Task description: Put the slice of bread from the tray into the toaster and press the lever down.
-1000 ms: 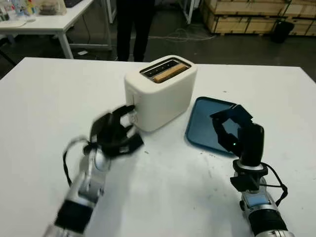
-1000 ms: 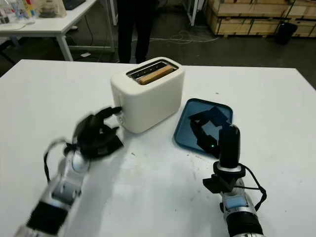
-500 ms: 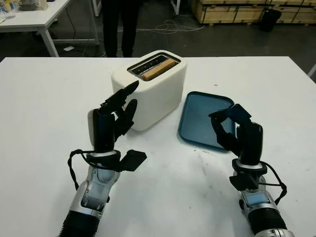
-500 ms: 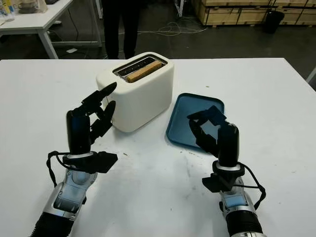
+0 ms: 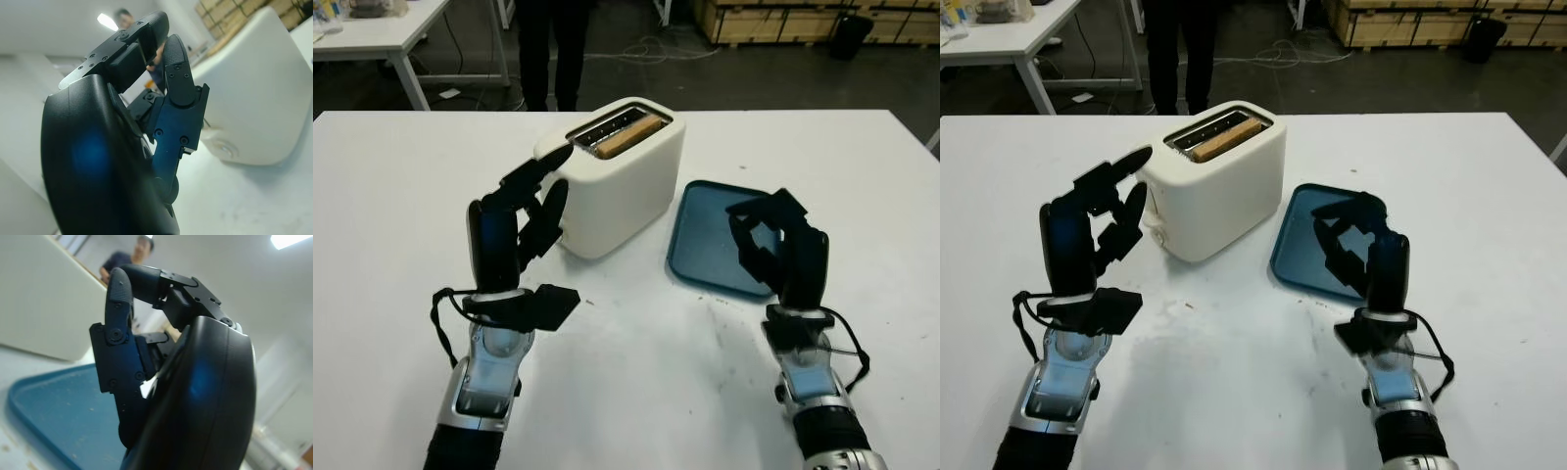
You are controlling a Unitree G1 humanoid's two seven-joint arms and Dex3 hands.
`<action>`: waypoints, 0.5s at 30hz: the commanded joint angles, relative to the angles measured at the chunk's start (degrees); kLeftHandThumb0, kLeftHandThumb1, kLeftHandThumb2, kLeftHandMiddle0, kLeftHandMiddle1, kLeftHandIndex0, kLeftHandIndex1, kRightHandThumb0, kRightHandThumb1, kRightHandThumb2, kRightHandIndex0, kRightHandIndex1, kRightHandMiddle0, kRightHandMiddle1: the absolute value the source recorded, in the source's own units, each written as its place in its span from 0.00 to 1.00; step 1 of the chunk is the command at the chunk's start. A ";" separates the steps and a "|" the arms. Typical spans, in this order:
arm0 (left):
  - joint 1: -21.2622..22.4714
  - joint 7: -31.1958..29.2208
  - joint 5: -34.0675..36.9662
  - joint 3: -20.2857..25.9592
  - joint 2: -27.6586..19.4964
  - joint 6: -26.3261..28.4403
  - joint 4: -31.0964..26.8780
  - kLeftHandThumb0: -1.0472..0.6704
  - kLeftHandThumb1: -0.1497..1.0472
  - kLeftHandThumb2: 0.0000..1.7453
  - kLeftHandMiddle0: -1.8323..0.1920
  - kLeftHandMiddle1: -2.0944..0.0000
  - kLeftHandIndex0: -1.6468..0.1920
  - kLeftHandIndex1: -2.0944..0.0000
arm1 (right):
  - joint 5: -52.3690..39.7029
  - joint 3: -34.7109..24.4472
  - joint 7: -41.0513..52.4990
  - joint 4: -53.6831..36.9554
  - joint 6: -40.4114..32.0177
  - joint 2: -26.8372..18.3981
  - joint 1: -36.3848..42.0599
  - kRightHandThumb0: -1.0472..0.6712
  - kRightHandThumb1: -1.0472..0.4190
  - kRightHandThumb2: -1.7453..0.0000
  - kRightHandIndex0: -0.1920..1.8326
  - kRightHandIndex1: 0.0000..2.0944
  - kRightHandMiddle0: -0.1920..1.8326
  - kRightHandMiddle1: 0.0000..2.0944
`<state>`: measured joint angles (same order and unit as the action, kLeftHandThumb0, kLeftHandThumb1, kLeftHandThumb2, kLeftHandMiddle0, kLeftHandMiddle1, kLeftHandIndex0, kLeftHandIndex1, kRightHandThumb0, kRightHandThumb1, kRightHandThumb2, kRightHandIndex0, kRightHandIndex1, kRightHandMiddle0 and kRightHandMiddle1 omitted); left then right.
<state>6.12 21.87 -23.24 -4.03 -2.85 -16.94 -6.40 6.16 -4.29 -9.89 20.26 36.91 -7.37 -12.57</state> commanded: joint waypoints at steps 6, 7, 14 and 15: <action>-1.81 1.39 2.19 2.52 2.77 0.67 2.76 0.38 0.89 0.28 0.65 0.20 0.56 0.53 | -8.18 -2.84 3.42 -1.70 -11.79 1.17 -3.73 0.34 0.09 0.83 0.41 0.68 0.39 0.44; -1.88 1.82 1.85 2.75 2.86 0.71 3.09 0.37 0.89 0.27 0.65 0.19 0.63 0.39 | -8.62 -3.11 3.57 -1.83 -12.43 1.23 -3.87 0.34 0.09 0.84 0.43 0.65 0.41 0.42; -1.82 4.17 0.55 3.43 3.03 0.27 5.06 0.36 0.89 0.27 0.61 0.17 0.66 0.23 | -9.95 -4.06 5.23 -1.79 -12.46 1.24 -3.86 0.34 0.09 0.85 0.44 0.58 0.45 0.30; -1.70 4.43 0.36 3.32 3.10 0.11 5.25 0.36 0.89 0.27 0.60 0.17 0.65 0.23 | -10.10 -4.20 5.53 -1.52 -12.08 1.35 -3.82 0.34 0.09 0.85 0.44 0.58 0.45 0.30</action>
<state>4.57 25.71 -22.26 -0.46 -0.06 -16.48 -1.77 -3.25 -8.25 -4.80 19.18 24.49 -6.37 -15.86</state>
